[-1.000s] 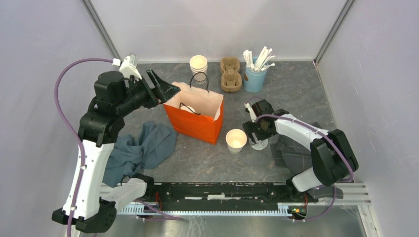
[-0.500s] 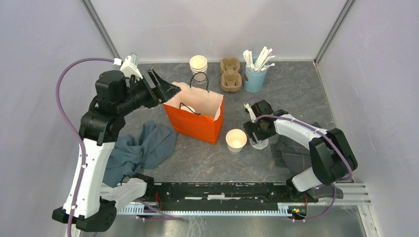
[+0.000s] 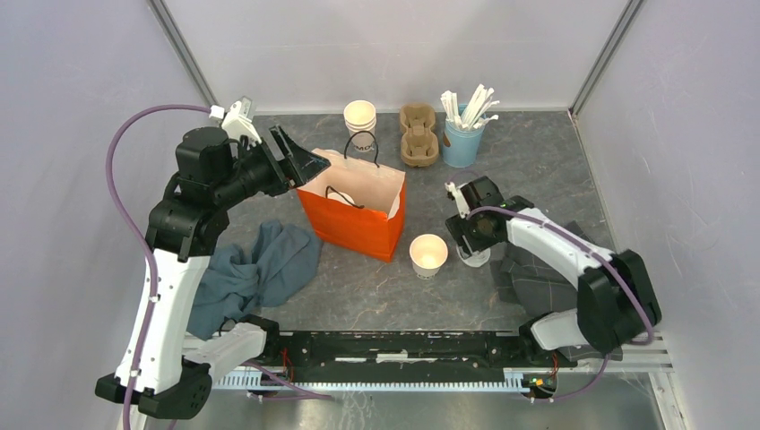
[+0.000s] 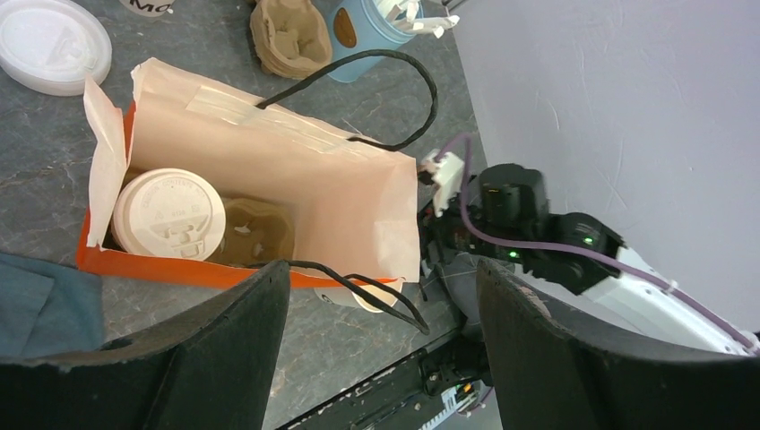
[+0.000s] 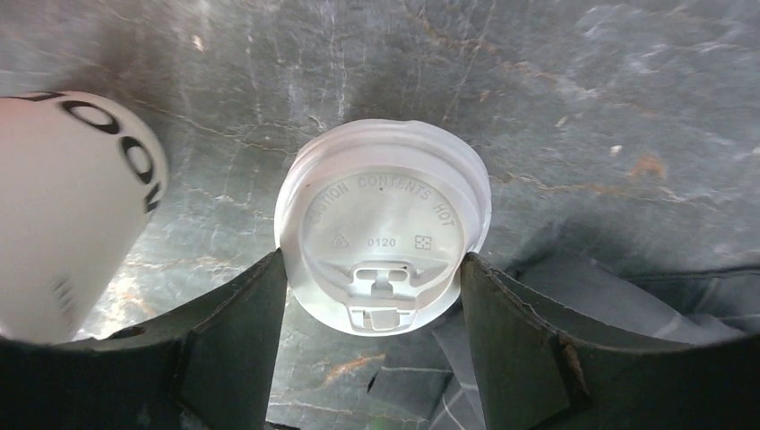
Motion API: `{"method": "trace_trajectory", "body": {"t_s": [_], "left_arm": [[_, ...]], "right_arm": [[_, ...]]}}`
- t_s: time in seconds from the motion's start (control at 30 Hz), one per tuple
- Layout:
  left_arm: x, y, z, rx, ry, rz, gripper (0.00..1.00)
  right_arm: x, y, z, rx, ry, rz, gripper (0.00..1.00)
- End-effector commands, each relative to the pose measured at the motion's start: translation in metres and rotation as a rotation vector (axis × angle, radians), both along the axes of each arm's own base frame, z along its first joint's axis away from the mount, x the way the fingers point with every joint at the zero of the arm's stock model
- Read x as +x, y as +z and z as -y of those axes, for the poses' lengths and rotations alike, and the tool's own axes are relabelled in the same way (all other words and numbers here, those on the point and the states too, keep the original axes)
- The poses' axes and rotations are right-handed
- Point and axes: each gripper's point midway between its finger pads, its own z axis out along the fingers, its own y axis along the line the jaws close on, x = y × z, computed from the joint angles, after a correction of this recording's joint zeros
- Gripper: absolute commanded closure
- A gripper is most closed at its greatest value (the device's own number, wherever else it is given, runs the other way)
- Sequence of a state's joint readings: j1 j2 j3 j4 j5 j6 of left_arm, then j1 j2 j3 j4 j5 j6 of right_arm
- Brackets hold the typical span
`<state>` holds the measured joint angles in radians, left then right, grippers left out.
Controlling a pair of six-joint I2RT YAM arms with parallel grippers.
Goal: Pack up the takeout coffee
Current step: Close the cup lid on the coffee cup.
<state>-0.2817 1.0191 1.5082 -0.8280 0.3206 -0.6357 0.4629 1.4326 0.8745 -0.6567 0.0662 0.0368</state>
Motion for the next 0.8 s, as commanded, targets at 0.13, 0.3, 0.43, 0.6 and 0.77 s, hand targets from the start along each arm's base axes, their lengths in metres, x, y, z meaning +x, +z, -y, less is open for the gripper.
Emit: {"method": "trace_trajectory", "body": {"t_s": [0.13, 0.3, 0.43, 0.6, 0.77], "left_arm": [[-0.002, 0.005, 0.008, -0.032, -0.047, 0.031, 0.18], [-0.004, 0.003, 0.01, -0.032, -0.062, 0.033, 0.18], [-0.006, 0.002, 0.011, -0.037, -0.073, 0.034, 0.18], [-0.009, 0.006, 0.01, -0.039, -0.076, 0.043, 0.18], [-0.012, 0.007, 0.008, -0.035, -0.07, 0.048, 0.18]], "right_arm": [[-0.013, 0.092, -0.036, 0.253, 0.125, 0.097, 0.27], [-0.032, 0.126, -0.072, 0.405, 0.224, 0.09, 0.28], [-0.039, 0.132, -0.104, 0.367, 0.327, 0.082, 0.28], [-0.033, 0.127, -0.116, 0.259, 0.331, 0.084, 0.27], [-0.04, 0.113, -0.123, 0.222, 0.355, 0.059, 0.26]]}}
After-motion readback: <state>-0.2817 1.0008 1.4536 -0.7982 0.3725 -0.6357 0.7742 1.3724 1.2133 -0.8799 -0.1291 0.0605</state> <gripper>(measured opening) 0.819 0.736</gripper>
